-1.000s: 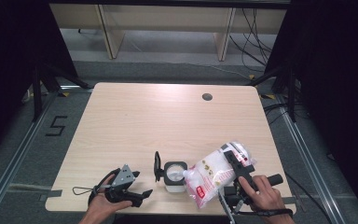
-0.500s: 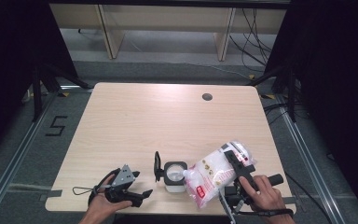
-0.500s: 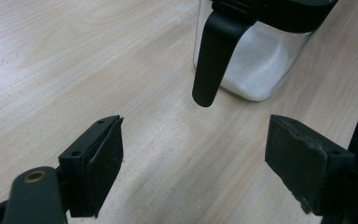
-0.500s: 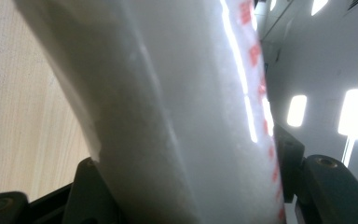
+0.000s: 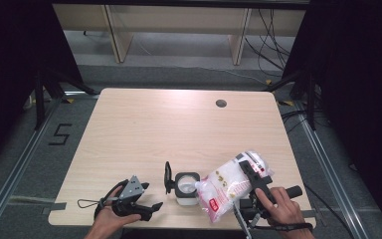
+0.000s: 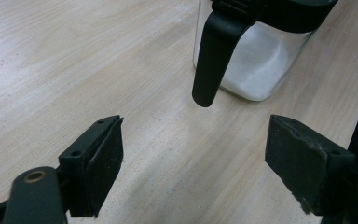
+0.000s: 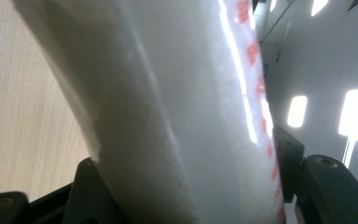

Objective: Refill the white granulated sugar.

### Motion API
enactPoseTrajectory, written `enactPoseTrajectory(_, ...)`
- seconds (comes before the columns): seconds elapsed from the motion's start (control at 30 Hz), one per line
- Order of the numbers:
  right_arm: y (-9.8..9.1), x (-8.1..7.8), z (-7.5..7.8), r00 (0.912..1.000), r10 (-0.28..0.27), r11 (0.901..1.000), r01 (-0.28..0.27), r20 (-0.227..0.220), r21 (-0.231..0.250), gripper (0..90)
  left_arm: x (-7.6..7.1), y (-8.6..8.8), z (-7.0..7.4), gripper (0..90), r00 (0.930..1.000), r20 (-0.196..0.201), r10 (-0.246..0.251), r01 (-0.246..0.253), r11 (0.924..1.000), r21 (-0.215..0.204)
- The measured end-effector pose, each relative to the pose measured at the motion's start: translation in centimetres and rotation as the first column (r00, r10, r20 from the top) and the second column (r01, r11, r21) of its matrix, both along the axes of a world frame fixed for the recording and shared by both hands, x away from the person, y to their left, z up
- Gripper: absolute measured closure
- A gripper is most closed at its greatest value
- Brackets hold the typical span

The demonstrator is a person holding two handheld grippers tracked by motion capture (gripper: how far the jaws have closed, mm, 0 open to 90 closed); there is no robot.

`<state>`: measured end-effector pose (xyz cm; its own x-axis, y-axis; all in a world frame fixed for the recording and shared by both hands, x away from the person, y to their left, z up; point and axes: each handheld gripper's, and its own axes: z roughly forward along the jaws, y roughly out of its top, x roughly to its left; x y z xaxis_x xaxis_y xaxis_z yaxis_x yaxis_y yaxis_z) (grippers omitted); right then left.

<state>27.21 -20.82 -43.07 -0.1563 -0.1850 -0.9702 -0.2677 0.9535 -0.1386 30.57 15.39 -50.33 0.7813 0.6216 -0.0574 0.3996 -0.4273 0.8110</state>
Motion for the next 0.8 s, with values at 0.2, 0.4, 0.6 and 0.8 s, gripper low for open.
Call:
enactPoseTrajectory(0.2, -0.02, -0.01, 0.05, 1.0, 0.0, 1.0, 0.0, 0.0, -0.003, 44.8, 0.0, 0.0, 0.0, 18.8, 1.0, -0.001, 0.0, 0.0, 1.0, 0.0)
enactPoseTrajectory(0.4, -0.02, -0.06, 0.04, 1.0, 0.003, 1.0, -0.003, 0.008, 0.008, 44.8, 0.0, 0.0, 0.0, 18.8, 1.0, -0.001, 0.001, -0.001, 1.0, -0.001)
enactPoseTrajectory(0.6, 0.13, 0.0, 0.28, 0.9997, 0.021, 0.9994, -0.021, 0.015, -0.026, 44.8, 0.01, 0.01, 0.0, 18.8, 1.0, 0.0, 0.0, 0.0, 1.0, 0.0)
enactPoseTrajectory(0.8, 0.02, 0.02, 0.24, 0.9998, 0.014, 0.9996, -0.013, 0.011, -0.023, 44.8, 0.0, 0.0, 0.0, 18.8, 1.0, -0.001, 0.0, 0.0, 1.0, 0.0)
